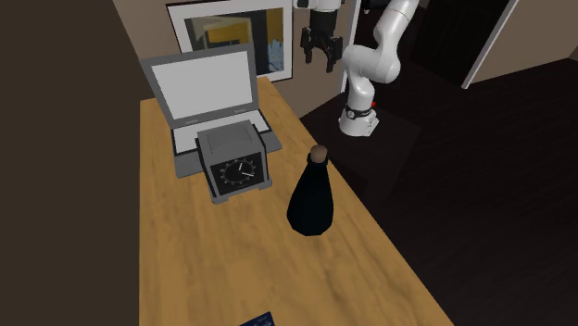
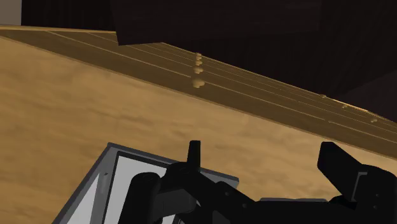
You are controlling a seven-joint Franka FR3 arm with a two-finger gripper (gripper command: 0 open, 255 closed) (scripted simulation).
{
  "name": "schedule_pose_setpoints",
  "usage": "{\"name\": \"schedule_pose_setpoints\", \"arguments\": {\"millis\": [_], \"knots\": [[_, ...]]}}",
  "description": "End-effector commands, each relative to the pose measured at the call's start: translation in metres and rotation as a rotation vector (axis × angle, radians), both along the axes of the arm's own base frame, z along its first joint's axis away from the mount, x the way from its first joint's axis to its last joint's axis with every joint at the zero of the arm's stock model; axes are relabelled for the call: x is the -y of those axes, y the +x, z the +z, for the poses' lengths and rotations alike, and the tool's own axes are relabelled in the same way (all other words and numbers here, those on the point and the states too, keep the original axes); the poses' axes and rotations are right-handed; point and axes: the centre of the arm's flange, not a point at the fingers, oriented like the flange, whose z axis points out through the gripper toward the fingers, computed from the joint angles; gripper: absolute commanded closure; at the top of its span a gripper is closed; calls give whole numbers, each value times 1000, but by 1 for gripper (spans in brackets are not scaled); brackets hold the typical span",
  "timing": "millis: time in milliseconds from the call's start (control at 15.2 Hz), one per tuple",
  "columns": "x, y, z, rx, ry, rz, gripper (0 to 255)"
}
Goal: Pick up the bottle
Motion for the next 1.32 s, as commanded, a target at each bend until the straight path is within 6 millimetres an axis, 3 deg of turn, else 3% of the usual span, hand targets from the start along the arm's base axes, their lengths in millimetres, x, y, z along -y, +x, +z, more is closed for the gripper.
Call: {"name": "schedule_pose_setpoints", "arguments": {"millis": [0,1254], "knots": [[0,0,0,0,0,0,0],[-164,183,16,49,-10,-30,0]]}}
